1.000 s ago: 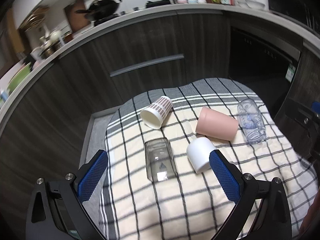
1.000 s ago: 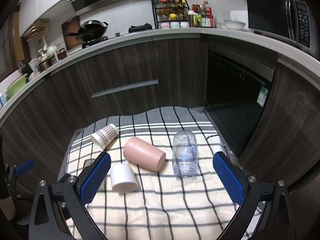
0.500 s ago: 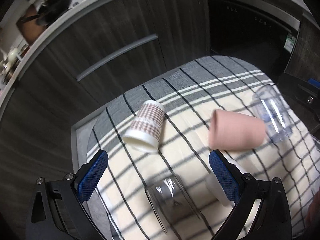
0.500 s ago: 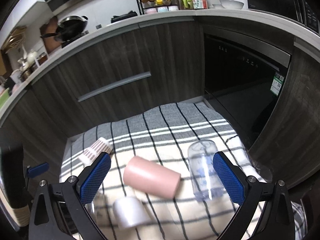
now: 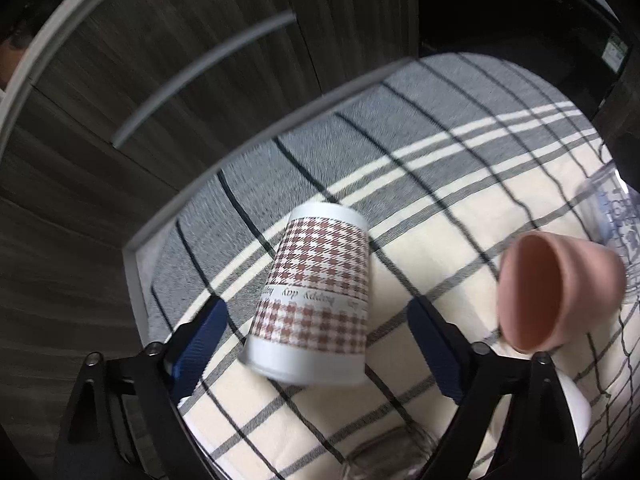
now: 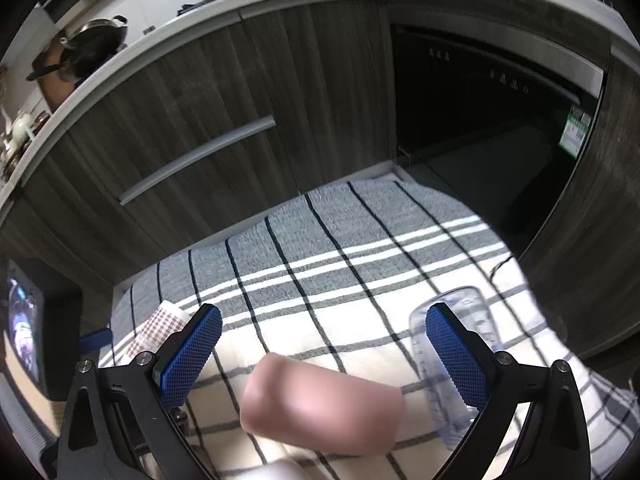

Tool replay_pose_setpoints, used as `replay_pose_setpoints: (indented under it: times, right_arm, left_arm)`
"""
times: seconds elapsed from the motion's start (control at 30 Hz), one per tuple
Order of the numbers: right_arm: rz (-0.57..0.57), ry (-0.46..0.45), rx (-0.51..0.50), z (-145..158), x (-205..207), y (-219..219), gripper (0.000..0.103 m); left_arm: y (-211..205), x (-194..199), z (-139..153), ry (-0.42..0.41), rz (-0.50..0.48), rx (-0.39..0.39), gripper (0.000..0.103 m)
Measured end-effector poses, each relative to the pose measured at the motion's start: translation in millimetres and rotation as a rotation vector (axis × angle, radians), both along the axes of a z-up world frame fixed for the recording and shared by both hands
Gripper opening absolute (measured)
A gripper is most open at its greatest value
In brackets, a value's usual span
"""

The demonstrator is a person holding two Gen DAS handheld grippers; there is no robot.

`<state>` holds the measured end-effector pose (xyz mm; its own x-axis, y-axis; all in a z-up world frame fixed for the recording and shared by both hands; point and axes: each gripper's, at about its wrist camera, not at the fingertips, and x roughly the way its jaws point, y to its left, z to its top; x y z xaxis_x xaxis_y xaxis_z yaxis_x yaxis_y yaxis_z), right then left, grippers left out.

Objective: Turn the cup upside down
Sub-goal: 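Reach the right tool to the brown houndstooth paper cup and grasp it, then lift the paper cup with the right tool and rotate it mouth-down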

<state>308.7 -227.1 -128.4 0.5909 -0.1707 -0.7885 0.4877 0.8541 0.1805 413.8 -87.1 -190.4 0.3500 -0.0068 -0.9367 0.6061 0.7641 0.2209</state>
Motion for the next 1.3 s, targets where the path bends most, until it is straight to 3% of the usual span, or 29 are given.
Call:
replay_pose_setpoints:
  times: [0.1, 0.17, 0.23, 0.5, 0.67, 0.87, 1.03, 1.3]
  right_arm:
    - [-0.006, 0.017, 0.026, -9, 9, -3, 0.102]
    - [-0.006, 0.020, 0.029, -13, 11, -2, 0.102]
    - [-0.004, 0.028, 0.025, -17, 14, -1, 0.102]
    - [-0.005, 0.056, 0.023, -22, 14, -2, 0.102]
    - [0.003, 0.043, 0.026, -9, 7, -1, 0.102]
    - [0.028, -0.005, 0.025, 24, -10, 5, 0.102]
    - [0.057, -0.052, -0.001, 58, -36, 8, 0.102]
    - [0.138, -0.083, -0.045, 90, -98, 5, 0.102]
  left_arm:
    - [0, 6, -10, 0.011, -0.007, 0.016, 0.083]
    - [1, 8, -15, 0.024, -0.002, 0.020, 0.071]
    - [4, 8, -20, 0.048, 0.013, 0.012, 0.066]
    - [11, 0, -11, 0.031, 0.066, -0.020, 0.065]
    - [13, -9, 18, -0.020, 0.082, -0.039, 0.065]
    - [22, -35, 75, -0.102, 0.116, -0.088, 0.065]
    - [32, -79, 117, -0.159, 0.184, -0.142, 0.065]
    - [53, -167, 146, -0.206, 0.344, -0.249, 0.065]
